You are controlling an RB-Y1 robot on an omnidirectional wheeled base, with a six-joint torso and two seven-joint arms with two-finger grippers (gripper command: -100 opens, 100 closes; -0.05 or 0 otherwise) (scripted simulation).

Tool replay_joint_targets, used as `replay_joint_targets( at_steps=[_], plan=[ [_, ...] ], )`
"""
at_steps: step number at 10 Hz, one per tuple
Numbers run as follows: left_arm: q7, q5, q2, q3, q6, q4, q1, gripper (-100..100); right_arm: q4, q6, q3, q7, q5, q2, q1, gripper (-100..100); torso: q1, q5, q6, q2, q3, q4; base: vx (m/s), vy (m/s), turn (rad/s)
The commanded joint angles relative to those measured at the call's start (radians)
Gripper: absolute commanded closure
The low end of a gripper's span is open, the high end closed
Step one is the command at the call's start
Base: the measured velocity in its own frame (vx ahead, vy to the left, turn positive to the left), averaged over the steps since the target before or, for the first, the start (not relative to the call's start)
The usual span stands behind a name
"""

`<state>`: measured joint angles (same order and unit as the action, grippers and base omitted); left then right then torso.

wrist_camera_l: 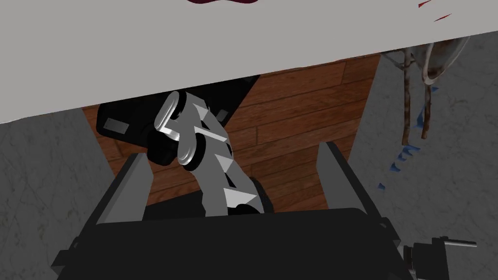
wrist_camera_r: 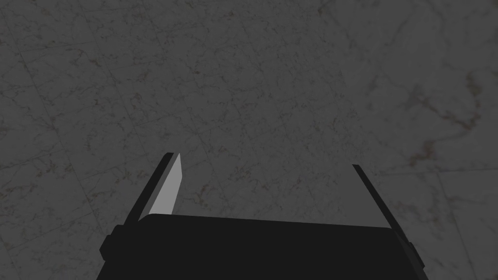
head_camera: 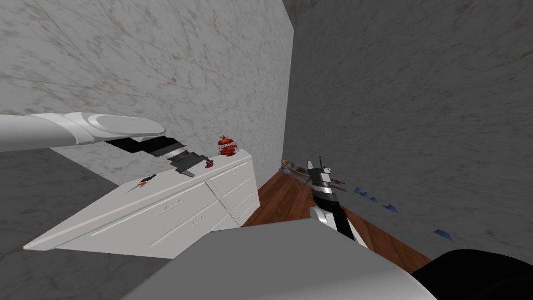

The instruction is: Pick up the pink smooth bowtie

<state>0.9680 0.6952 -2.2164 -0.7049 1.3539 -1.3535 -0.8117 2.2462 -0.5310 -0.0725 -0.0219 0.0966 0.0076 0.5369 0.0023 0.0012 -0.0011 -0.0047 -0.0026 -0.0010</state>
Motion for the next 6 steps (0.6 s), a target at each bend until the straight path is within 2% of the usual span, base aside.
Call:
replay_joint_targets(
  at_steps=[1,2,3,6],
  plan=[
    [0.014,0.015,-0.038,-0.005,0.011,0.013,-0.009,-100,0.0,0.0,0.0,0.0,0.0,0.0,0.0,0,0.0,0.0,0.0,0.0,0.0,0.0,0.06,0.033,-0.032],
    [0.032,0.046,-0.073,-0.012,0.028,0.035,-0.025,-100,0.0,0.0,0.0,0.0,0.0,0.0,0.0,0,0.0,0.0,0.0,0.0,0.0,0.0,0.073,0.032,-0.048],
    [0.032,0.046,-0.081,-0.012,0.028,0.035,-0.025,-100,0.0,0.0,0.0,0.0,0.0,0.0,0.0,0,0.0,0.0,0.0,-0.001,0.0,0.0,0.063,0.033,-0.026],
    [0.075,0.128,-0.178,-0.025,0.07,0.085,-0.071,-100,0.0,0.0,0.0,0.0,0.0,0.0,0.0,0,0.002,0.001,0.0,-0.003,-0.002,-0.001,0.109,0.058,-0.048]
  ],
)
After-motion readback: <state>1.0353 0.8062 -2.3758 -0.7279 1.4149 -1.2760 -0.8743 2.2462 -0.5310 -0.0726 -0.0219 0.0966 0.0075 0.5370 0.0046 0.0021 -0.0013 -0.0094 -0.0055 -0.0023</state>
